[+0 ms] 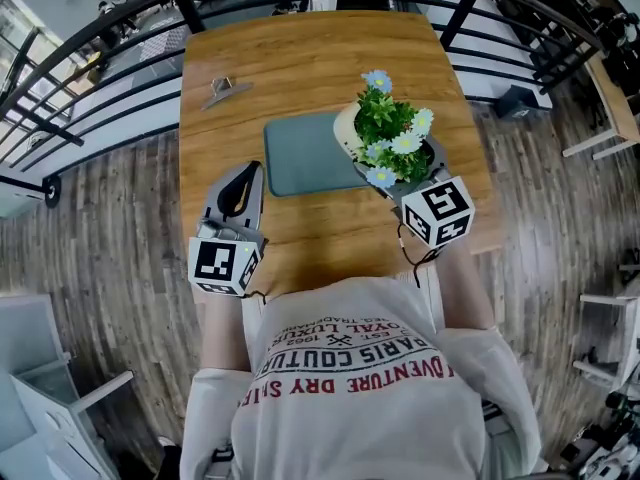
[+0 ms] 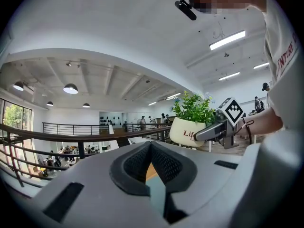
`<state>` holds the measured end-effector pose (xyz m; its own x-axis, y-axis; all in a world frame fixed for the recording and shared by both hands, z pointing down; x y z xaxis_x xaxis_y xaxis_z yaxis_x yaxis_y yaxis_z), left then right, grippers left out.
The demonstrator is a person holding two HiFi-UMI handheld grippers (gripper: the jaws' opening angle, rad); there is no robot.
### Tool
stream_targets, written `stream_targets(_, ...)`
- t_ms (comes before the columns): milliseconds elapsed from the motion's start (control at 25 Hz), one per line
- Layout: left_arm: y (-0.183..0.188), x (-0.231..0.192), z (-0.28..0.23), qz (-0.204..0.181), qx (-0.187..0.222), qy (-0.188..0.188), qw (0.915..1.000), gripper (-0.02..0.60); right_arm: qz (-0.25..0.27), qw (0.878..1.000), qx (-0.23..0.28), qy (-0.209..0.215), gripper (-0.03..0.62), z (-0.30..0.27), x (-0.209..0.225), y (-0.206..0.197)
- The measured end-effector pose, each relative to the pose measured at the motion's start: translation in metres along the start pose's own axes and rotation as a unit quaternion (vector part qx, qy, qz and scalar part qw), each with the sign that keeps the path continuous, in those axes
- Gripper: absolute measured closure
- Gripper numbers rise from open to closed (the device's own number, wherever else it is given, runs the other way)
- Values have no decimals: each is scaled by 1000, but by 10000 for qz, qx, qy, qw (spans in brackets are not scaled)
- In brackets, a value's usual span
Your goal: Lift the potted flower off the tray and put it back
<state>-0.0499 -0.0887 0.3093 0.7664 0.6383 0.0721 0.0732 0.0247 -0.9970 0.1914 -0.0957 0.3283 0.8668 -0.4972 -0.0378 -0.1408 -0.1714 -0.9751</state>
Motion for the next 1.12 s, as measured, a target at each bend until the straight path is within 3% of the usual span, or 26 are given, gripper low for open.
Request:
stream_targets(400,-15,-1,-13,161,-115,160,9997,569,89,9995,-177,249,121,-33,11,-23)
stream_targets(720,-38,-7,-33,374,-211,405,9983,569,347,9903,-550,1226,121,-90,16,-70)
stream_targets(1120,-82,-15,-61,585,-451,746,9945,569,729,9565,-1194,2559,121,-157,9,-154)
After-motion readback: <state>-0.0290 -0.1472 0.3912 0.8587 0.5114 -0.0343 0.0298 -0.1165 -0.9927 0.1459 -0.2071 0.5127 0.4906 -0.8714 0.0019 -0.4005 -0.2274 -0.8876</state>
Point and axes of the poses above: the fingertips, and each gripper's own axes: z backward along the fingers, x to its right, y out of its top, the point moved 4 cm from there along z, backward along the fingers, and after that the axes turned 3 degrees about x, right-handed, at the moved point
